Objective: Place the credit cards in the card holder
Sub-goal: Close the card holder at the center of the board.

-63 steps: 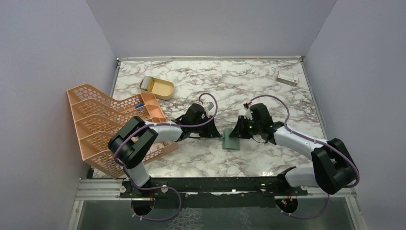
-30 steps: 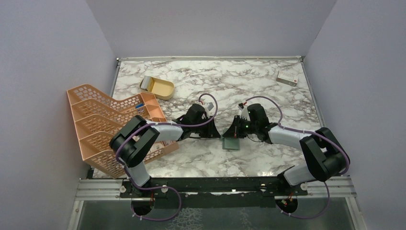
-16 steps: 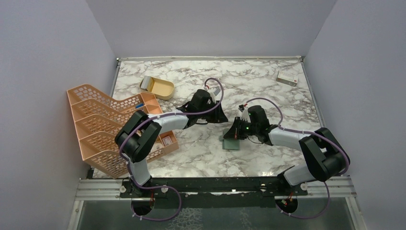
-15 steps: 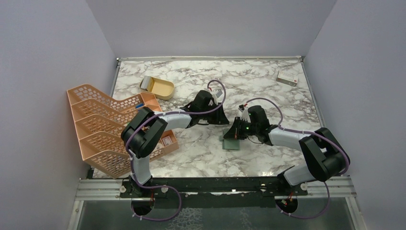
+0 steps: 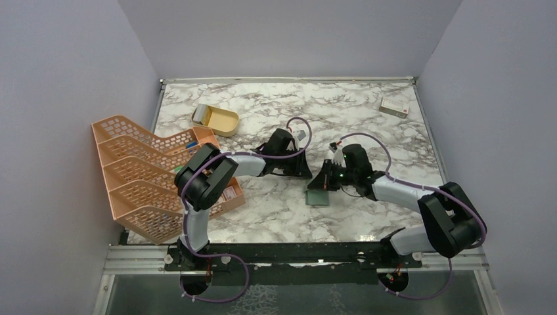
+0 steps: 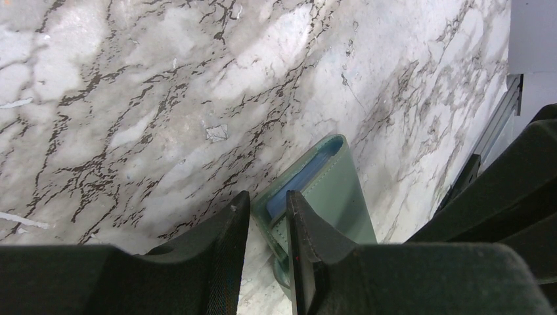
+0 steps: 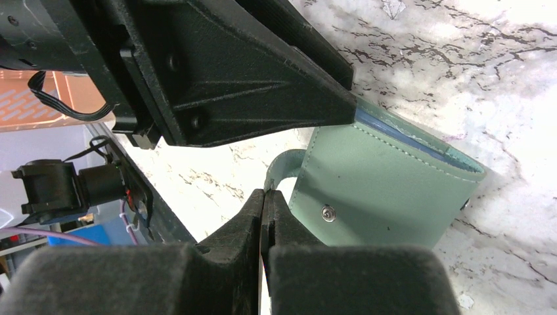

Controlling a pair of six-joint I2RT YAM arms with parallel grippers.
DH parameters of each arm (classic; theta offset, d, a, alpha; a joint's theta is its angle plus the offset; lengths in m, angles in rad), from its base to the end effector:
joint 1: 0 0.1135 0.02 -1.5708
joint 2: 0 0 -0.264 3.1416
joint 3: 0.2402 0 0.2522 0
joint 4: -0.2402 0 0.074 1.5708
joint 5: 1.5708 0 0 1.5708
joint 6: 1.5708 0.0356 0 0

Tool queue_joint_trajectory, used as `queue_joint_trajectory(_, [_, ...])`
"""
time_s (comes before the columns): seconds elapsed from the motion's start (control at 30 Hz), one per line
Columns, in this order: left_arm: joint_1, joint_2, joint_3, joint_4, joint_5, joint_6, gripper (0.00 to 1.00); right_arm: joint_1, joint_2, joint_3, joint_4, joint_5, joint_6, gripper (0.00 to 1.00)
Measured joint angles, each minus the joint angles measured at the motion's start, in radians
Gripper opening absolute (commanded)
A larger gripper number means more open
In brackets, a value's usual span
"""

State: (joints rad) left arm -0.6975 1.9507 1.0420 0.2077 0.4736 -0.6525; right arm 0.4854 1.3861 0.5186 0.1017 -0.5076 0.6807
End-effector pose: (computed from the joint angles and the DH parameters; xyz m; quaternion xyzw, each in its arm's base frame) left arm 0.2935 -0.2672 0.1342 0.1187 0.8792 -0.4220 0.1868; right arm 0.2143 0.1326 0.1521 -0.0110 0.8960 0.4016 0.1893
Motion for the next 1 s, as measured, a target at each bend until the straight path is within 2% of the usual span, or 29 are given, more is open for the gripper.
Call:
queue_joint_trajectory(0.37, [0.0, -0.002, 0.0, -0.002, -0.009, 0.027, 0.31, 0.0, -0.096, -0.001, -0.165, 0.126, 0.013, 0.01])
queue_joint_trajectory(1.0, [-0.005, -0.04, -0.02, -0.039, -0.023, 0.031, 0.31, 0.0, -0.09, -0.025, -0.203, 0.205, 0.031, 0.01])
